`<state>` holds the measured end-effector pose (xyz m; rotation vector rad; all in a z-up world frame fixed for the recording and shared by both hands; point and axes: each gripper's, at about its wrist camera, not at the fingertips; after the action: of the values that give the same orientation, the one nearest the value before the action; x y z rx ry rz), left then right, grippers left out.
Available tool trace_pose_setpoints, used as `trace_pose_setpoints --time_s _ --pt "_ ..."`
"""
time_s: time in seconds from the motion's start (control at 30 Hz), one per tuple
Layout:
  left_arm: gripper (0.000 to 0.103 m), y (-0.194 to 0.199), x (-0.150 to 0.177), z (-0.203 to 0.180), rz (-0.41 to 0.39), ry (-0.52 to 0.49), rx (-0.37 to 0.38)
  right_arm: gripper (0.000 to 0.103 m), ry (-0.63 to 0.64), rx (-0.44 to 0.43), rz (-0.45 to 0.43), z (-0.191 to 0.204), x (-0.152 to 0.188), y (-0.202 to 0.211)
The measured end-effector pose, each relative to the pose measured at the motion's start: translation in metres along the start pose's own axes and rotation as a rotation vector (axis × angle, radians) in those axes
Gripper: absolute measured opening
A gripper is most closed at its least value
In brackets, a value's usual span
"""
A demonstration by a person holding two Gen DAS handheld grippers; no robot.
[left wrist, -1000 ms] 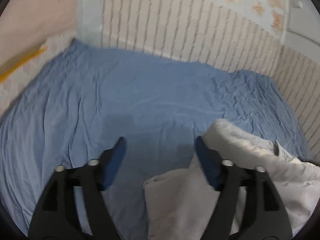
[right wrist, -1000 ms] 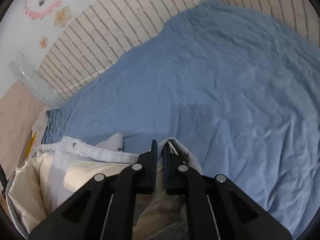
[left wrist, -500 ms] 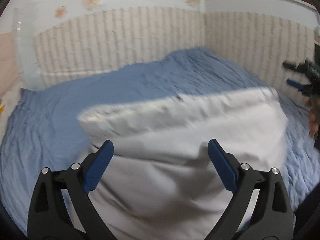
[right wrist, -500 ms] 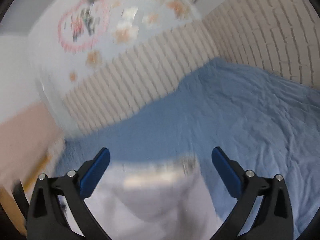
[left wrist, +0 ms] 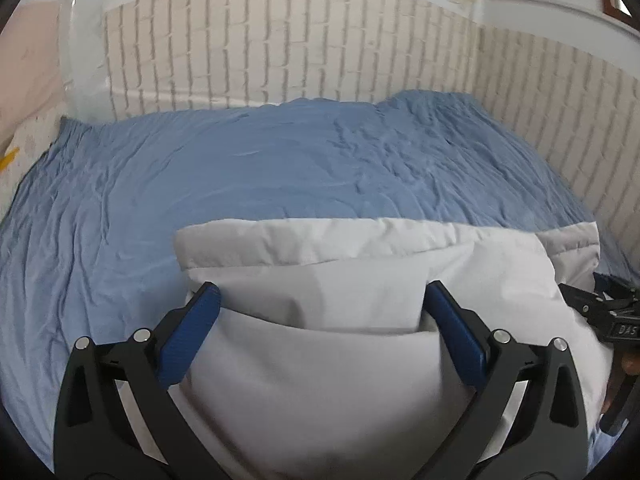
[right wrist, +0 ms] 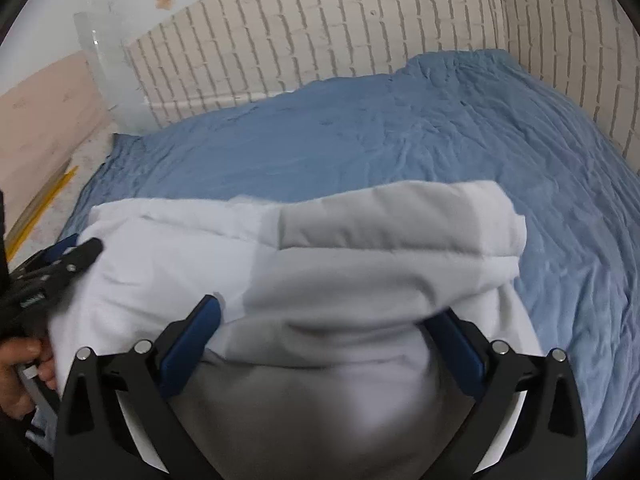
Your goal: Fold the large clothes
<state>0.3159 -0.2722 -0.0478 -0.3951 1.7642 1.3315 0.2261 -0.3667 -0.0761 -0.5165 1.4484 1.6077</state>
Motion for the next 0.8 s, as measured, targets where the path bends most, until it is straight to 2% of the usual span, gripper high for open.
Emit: trace_pose_setpoints --time_s 0.1,0.2,0.23,0.33,0.43,0.5,0.57,0.8 --pt "0.1 -0.024 0.001 0.016 0.018 0.052 -0.017 0.102 -0.037 -0.013 0.014 -0.011 -0.009 -0.03" --pt "0.1 -0.057 0.009 0.035 0.062 0.156 0.022 0.102 -0.026 0.003 0.021 -0.017 -0.008 -0.047" --pt "0.1 -0.067 0.009 0.034 0.07 0.157 0.021 0.102 -0.025 0.005 0.022 -0.017 -0.01 -0.052" --pt "0.1 -0.074 0.019 0.017 0.072 0.113 -0.041 0.102 0.004 0.044 0.015 -0.011 -0.01 -0.059" --pt "0.1 -0.066 0.024 0.023 0.09 0.097 -0.059 0.102 0.043 0.096 -0.001 -0.004 -0.006 -0.064" --pt "0.1 -0.065 0.029 0.03 0.109 0.103 -0.049 0.102 0.046 0.098 0.008 -0.003 -0.007 -0.066" --pt "0.1 -0.077 0.025 0.02 0.126 0.102 -0.046 0.102 0.042 0.09 0.027 -0.005 -0.005 -0.066" --pt "0.1 -0.075 0.036 0.015 0.147 0.06 -0.08 0.102 0.047 0.092 0.063 -0.004 0.0 -0.068"
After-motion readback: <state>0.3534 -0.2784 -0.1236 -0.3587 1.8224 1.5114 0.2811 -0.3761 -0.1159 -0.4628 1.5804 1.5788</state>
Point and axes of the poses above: each gripper's, at about its wrist camera, not at the fingertips, and y roughly against the way its jaws point, z to its left, x to its underside, and after that the axes turned 3 degrees about -y, right-handed
